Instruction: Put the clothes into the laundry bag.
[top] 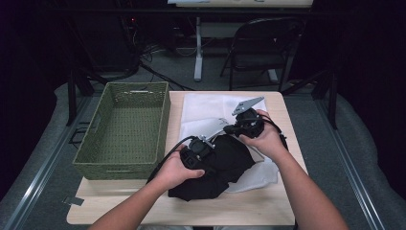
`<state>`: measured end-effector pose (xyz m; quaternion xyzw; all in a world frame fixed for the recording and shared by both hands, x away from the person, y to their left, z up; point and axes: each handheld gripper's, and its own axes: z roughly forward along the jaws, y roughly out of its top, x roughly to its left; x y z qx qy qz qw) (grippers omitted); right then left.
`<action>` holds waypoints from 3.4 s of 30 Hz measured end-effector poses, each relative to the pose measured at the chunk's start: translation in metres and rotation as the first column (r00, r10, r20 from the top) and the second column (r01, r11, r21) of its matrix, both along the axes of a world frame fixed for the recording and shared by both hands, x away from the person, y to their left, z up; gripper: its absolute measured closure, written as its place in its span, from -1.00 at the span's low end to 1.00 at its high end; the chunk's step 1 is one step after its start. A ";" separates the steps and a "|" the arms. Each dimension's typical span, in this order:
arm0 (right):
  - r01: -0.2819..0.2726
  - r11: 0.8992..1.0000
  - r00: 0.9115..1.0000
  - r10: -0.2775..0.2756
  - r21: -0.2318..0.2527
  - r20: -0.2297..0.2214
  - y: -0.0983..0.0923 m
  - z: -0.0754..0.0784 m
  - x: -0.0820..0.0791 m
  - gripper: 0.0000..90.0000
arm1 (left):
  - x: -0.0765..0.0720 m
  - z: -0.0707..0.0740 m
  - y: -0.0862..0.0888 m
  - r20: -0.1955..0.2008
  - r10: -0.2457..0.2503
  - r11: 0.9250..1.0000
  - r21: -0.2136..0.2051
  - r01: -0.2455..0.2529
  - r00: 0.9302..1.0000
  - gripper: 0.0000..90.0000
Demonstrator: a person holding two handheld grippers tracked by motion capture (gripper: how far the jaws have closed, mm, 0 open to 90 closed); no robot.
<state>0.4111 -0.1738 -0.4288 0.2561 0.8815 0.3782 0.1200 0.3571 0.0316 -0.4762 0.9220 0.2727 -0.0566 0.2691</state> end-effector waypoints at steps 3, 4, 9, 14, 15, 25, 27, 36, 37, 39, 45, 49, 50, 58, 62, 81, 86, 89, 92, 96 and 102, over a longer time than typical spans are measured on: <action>-0.003 1.000 1.000 0.003 -0.003 0.001 0.000 0.000 -0.001 0.98 | 0.003 -0.002 0.000 -0.003 0.020 1.000 0.000 -0.020 1.000 0.37; -0.005 1.000 1.000 0.005 -0.002 0.001 0.000 0.000 -0.001 0.98 | 0.004 -0.002 0.000 -0.003 0.022 1.000 -0.001 -0.022 1.000 0.37; -0.005 1.000 1.000 0.005 0.005 -0.005 -0.001 -0.003 -0.001 0.98 | 0.008 -0.005 0.000 -0.004 0.037 0.999 0.000 -0.037 0.999 0.37; -0.003 1.000 1.000 0.003 0.012 -0.006 -0.001 -0.005 -0.002 0.98 | 0.011 -0.007 -0.003 0.000 0.046 0.999 0.004 -0.046 0.999 0.37; -0.003 1.000 1.000 0.004 0.014 -0.006 -0.001 -0.005 -0.002 0.98 | 0.011 -0.007 -0.003 0.001 0.049 0.999 0.003 -0.049 0.999 0.37; -0.009 1.000 1.000 0.009 0.026 0.000 -0.001 -0.003 -0.005 0.98 | 0.018 -0.011 -0.009 0.000 0.079 0.997 0.002 -0.079 0.997 0.37; -0.012 1.000 1.000 0.012 0.027 0.000 -0.001 -0.003 -0.006 0.98 | 0.020 -0.013 -0.010 -0.001 0.083 0.997 0.000 -0.083 0.997 0.37; -0.016 0.999 1.000 0.016 0.039 0.011 -0.001 -0.003 -0.011 0.98 | 0.026 -0.020 -0.013 -0.007 0.119 0.993 -0.008 -0.119 0.993 0.37; -0.016 0.999 1.000 0.016 0.040 0.011 -0.001 -0.003 -0.011 0.98 | 0.027 -0.020 -0.013 -0.006 0.122 0.992 -0.009 -0.122 0.992 0.37; -0.018 0.999 1.000 0.018 0.038 0.012 -0.001 -0.004 -0.012 0.99 | 0.028 -0.021 -0.015 -0.001 0.128 0.992 -0.004 -0.128 0.992 0.37; -0.012 0.999 1.000 0.011 0.049 0.019 -0.003 -0.010 -0.016 0.99 | 0.030 -0.027 -0.018 0.013 0.152 0.988 -0.006 -0.152 0.988 0.37; -0.006 0.998 1.000 0.005 0.054 0.016 -0.004 -0.013 -0.018 0.98 | 0.032 -0.028 -0.018 0.019 0.156 0.988 0.001 -0.156 0.988 0.36; -0.005 0.998 1.000 0.005 0.055 0.015 -0.004 -0.013 -0.018 0.99 | 0.032 -0.029 -0.019 0.017 0.159 0.987 0.000 -0.159 0.987 0.36; 0.011 0.998 1.000 -0.013 0.068 0.019 -0.007 -0.016 -0.021 0.98 | 0.033 -0.034 -0.019 0.022 0.182 0.983 -0.008 -0.182 0.983 0.35; 0.017 0.997 1.000 -0.019 0.070 0.021 -0.007 -0.020 -0.023 0.99 | 0.033 -0.038 -0.019 0.025 0.187 0.982 -0.001 -0.187 0.982 0.34; 0.025 0.996 1.000 -0.026 0.089 0.009 -0.008 -0.033 -0.026 0.98 | 0.031 -0.047 -0.026 0.060 0.200 0.978 0.044 -0.202 0.978 0.07; 0.025 0.996 1.000 -0.026 0.086 0.016 -0.008 -0.033 -0.027 0.98 | 0.030 -0.049 -0.027 0.085 0.211 0.974 0.061 -0.216 0.974 -0.02; 0.025 0.996 1.000 -0.026 0.088 0.015 -0.009 -0.033 -0.027 0.98 | 0.030 -0.049 -0.028 0.094 0.208 0.974 0.072 -0.215 0.974 -0.03; 0.025 0.996 1.000 -0.027 0.090 0.013 -0.009 -0.034 -0.027 0.98 | 0.029 -0.049 -0.030 0.120 0.208 0.970 0.098 -0.220 0.971 -0.05; 0.025 0.996 1.000 -0.026 0.090 0.017 -0.009 -0.034 -0.027 0.98 | 0.029 -0.049 -0.031 0.097 0.228 0.966 0.104 -0.238 0.969 -0.12; 0.028 0.995 1.000 -0.029 0.098 0.010 -0.010 -0.036 -0.026 0.98 | 0.031 -0.046 -0.027 0.079 0.229 0.970 0.069 -0.234 0.970 -0.24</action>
